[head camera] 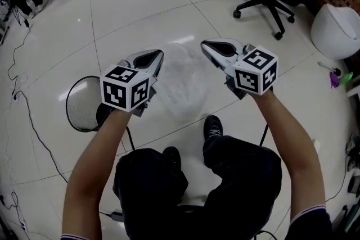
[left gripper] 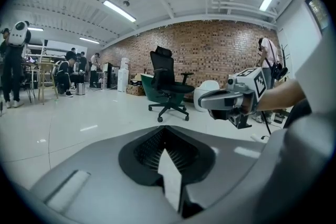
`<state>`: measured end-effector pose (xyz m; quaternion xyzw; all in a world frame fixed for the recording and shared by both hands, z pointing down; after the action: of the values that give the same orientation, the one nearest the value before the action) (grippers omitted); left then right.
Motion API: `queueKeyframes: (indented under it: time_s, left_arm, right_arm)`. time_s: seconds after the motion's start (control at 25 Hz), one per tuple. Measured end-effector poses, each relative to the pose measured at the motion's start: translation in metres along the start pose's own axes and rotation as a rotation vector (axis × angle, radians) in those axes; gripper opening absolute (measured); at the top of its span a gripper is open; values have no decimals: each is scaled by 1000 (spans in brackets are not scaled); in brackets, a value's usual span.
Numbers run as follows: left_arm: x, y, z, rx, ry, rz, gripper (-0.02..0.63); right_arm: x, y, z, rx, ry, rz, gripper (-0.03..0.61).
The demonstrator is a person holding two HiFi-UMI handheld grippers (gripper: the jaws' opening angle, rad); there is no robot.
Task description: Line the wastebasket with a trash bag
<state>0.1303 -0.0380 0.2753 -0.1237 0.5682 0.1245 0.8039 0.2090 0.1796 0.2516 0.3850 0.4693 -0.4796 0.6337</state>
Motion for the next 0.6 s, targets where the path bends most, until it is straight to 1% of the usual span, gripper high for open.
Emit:
queueKeyframes:
  time_s: [0.16,0.36,0.44,0.6]
  left_arm:
    - [6,-7,1,2,-20,-11,11]
    - [6,-13,9,-10,-55,38,11]
    - [8,-16,14,-17,-55,52,11]
    - [8,-26,21,-18,-39,43,11]
  right_arm:
    - [1,5,0,1,5,6,0]
    - [-1,16,2,-11,6,10,0]
    - [-1,23,6,-21,-9,7,0]
    - [-2,39,18,-36,-30,12,0]
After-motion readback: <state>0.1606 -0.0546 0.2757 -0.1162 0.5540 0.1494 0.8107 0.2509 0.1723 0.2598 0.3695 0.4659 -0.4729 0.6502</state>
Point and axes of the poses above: the fingertips, and each gripper's own axes: z forward along the fingers, y to its right, x out of its top, the point moved 9 cm from there along -z, backward along the fingers, and after that the axes turned 4 degrees about x, right-handed, at the moved point
